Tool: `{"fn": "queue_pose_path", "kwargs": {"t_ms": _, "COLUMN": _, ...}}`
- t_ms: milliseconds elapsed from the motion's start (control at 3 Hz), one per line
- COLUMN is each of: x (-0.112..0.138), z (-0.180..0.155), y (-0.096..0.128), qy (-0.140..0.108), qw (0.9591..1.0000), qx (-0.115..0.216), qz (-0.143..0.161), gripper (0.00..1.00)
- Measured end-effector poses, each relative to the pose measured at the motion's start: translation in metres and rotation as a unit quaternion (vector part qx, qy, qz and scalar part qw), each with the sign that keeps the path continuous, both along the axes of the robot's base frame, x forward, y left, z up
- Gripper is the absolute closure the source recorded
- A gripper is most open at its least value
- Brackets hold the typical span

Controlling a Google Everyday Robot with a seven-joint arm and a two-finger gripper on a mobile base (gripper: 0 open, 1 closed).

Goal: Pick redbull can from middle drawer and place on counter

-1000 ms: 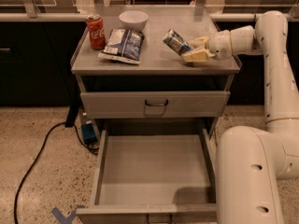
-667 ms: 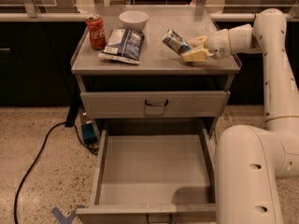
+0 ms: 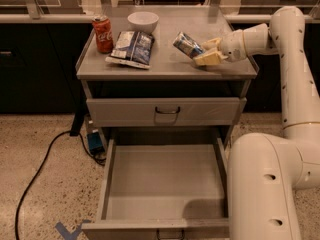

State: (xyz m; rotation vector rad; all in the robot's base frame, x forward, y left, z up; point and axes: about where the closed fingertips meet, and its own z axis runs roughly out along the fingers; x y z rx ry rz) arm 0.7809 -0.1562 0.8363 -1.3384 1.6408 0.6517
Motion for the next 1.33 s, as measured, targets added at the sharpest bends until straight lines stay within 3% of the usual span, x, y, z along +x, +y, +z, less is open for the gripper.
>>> {"fn": "queue_pose_path", "kwargs": {"t_ms": 667, "x": 0.0027, "z": -0.0020, "y": 0.0006, "qy": 0.001, "qw": 0.9983, "qx": -0.058, "qz": -0.005, "gripper": 1.00}}
{"fn": "queue_pose_path", "kwargs": {"t_ms": 1000, "x": 0.0027, "z": -0.0019, "y": 0.0006, "qy": 0.001, "qw": 0.9983, "qx": -0.058, "qz": -0.005, "gripper": 0.92}}
{"fn": "queue_pose_path", "kwargs": {"t_ms": 1333, "x": 0.0027, "z": -0.0019, "y": 0.0006, "qy": 0.001, "qw": 0.9983, "qx": -0.058, "qz": -0.005, "gripper": 0.73}}
